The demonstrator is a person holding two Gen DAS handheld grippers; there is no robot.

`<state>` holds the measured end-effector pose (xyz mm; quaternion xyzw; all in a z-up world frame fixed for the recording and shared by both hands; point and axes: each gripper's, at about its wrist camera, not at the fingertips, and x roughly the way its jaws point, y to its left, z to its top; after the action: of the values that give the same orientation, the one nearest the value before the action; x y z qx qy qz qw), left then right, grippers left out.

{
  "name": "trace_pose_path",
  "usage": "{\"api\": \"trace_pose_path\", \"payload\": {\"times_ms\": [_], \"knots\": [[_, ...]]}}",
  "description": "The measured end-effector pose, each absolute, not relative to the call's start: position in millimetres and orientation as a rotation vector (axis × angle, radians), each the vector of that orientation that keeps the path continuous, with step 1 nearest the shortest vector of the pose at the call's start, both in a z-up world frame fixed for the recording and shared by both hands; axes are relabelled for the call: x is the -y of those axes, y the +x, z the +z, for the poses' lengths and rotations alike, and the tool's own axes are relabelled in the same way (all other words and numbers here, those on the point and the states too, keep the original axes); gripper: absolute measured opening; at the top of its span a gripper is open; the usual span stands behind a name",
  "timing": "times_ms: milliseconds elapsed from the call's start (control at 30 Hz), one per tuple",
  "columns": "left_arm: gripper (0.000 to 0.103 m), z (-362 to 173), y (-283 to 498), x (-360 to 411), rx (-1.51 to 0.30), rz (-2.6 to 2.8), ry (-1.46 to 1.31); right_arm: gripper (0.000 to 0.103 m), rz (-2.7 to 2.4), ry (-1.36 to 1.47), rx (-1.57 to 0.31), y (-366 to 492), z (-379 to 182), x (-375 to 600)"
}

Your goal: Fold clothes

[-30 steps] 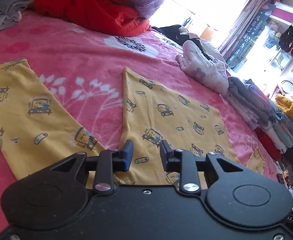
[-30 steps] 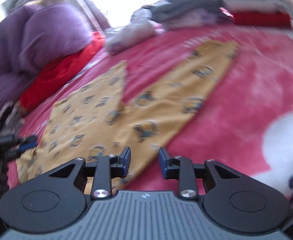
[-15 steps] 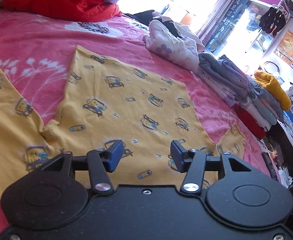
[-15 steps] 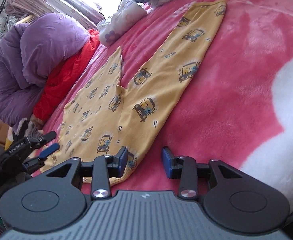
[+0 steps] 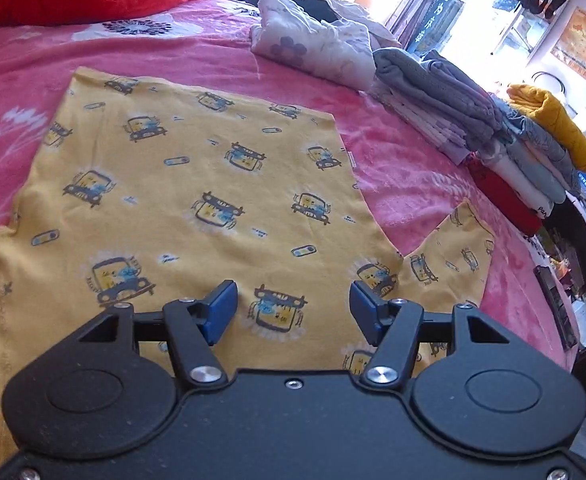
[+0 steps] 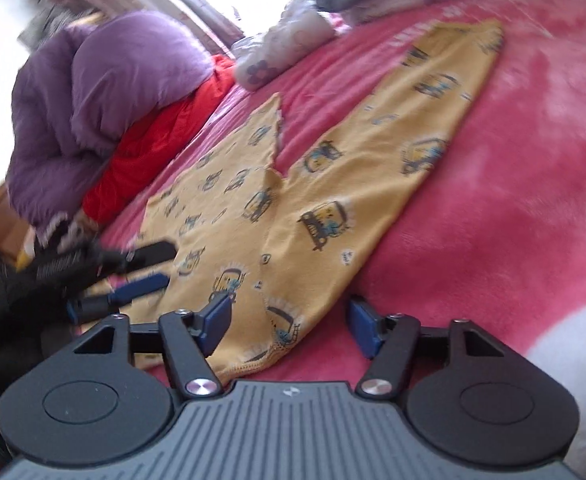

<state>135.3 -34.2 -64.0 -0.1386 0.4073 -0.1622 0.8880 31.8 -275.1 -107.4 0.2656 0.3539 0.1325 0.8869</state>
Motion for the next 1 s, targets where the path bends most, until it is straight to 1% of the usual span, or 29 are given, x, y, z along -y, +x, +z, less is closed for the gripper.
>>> {"api": "trace_pose_path", "payload": {"times_ms": [100, 233, 300, 333, 467, 600, 633, 700, 767, 900, 1000], "knots": [[0.06, -55.5, 153.5, 58.0, -0.851, -0.32, -0.219, 0.066, 0.276, 0.472, -0.721, 30.3, -104.5, 268.2], [0.06, -48.0, 183.3, 85.0, -0.878, -0.301, -0.172, 0.065, 0.274, 0.51, -0.716, 30.6, -104.9, 274.2], [0.06, -45.8, 196.7, 98.1, -0.892, -0.291, -0.145, 0.063, 0.275, 0.542, -0.716, 30.8, -106.1, 278.6], [0.06, -45.4, 201.7, 103.9, -0.893, -0.285, -0.13, 0.06, 0.272, 0.551, -0.716, 31.2, -106.9, 279.7], [0.059, -43.3, 227.3, 126.1, -0.903, -0.253, -0.077, 0.054, 0.271, 0.578, -0.715, 30.4, -108.6, 284.3], [0.059, -44.0, 255.8, 142.0, -0.928, -0.244, -0.035, 0.05, 0.273, 0.628, -0.711, 29.2, -110.9, 290.2], [0.058, -44.2, 261.1, 144.6, -0.931, -0.235, -0.025, 0.05, 0.273, 0.638, -0.709, 29.9, -111.8, 291.0], [0.049, -44.9, 267.7, 149.3, -0.934, -0.226, 0.003, 0.05, 0.272, 0.65, -0.707, 31.0, -111.7, 290.9], [0.044, -45.5, 274.4, 154.0, -0.938, -0.216, 0.031, 0.05, 0.274, 0.662, -0.706, 32.3, -110.8, 290.5], [0.044, -38.2, 272.5, 171.1, -0.919, -0.256, 0.081, 0.05, 0.277, 0.68, -0.706, 35.9, -111.8, 291.2], [0.044, -31.4, 262.2, 201.5, -0.913, -0.373, 0.123, 0.05, 0.272, 0.676, -0.703, 36.5, -112.9, 289.7]]}}
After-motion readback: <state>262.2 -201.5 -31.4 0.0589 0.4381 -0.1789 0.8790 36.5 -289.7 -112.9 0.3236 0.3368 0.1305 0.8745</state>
